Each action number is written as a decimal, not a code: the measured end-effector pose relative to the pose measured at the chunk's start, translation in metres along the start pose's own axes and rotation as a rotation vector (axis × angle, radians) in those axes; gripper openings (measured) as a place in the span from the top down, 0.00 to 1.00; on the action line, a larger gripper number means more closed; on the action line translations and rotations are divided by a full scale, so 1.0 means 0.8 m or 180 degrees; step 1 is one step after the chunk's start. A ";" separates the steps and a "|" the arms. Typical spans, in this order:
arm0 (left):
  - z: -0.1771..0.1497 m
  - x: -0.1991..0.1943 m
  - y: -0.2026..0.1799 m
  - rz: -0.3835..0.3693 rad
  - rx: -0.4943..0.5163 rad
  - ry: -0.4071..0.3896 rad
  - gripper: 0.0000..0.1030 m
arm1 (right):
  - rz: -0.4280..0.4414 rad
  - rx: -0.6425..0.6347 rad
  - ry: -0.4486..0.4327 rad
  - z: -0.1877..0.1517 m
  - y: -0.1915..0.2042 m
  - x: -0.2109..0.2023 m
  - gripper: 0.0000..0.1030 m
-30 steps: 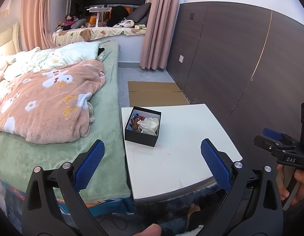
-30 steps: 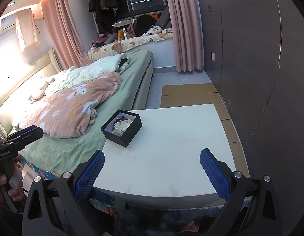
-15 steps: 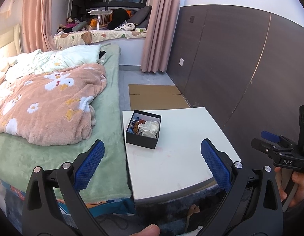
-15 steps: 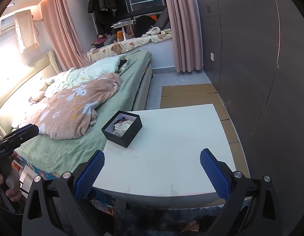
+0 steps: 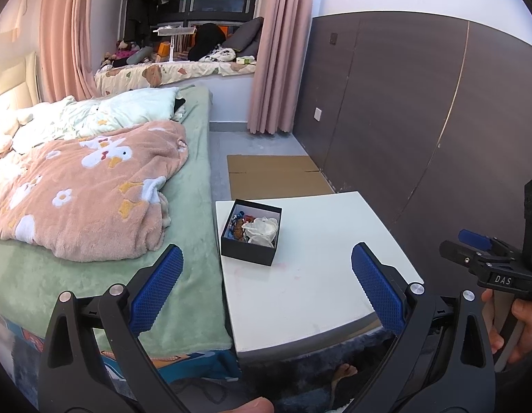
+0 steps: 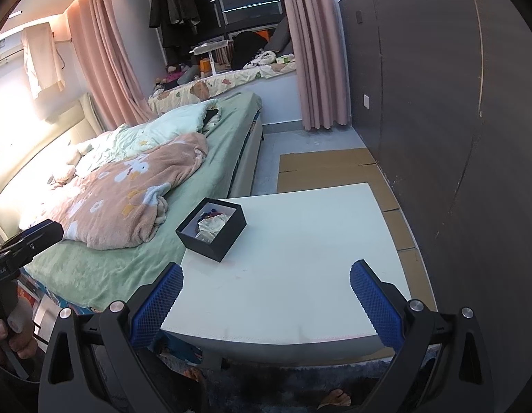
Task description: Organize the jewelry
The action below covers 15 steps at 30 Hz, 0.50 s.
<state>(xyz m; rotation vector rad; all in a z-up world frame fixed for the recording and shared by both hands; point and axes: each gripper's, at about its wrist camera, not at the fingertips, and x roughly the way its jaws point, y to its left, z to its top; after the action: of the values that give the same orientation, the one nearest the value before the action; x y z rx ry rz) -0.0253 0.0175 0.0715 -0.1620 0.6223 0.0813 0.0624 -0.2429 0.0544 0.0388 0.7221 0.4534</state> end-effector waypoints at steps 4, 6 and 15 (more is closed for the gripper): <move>-0.001 -0.001 0.000 0.0004 -0.0005 0.0004 0.05 | -0.0010 0.0051 0.0004 -0.001 -0.001 0.000 0.07; -0.001 -0.002 0.000 0.0012 0.0000 0.0004 0.05 | -0.0016 0.0063 0.0003 -0.003 -0.002 0.001 0.07; 0.000 -0.004 0.004 0.0036 -0.0022 -0.0033 0.05 | -0.0013 0.0092 0.0026 -0.009 -0.001 0.003 0.07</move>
<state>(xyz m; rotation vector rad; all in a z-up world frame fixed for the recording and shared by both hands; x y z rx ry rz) -0.0283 0.0208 0.0725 -0.1647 0.6126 0.0953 0.0594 -0.2434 0.0476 0.0626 0.7367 0.4394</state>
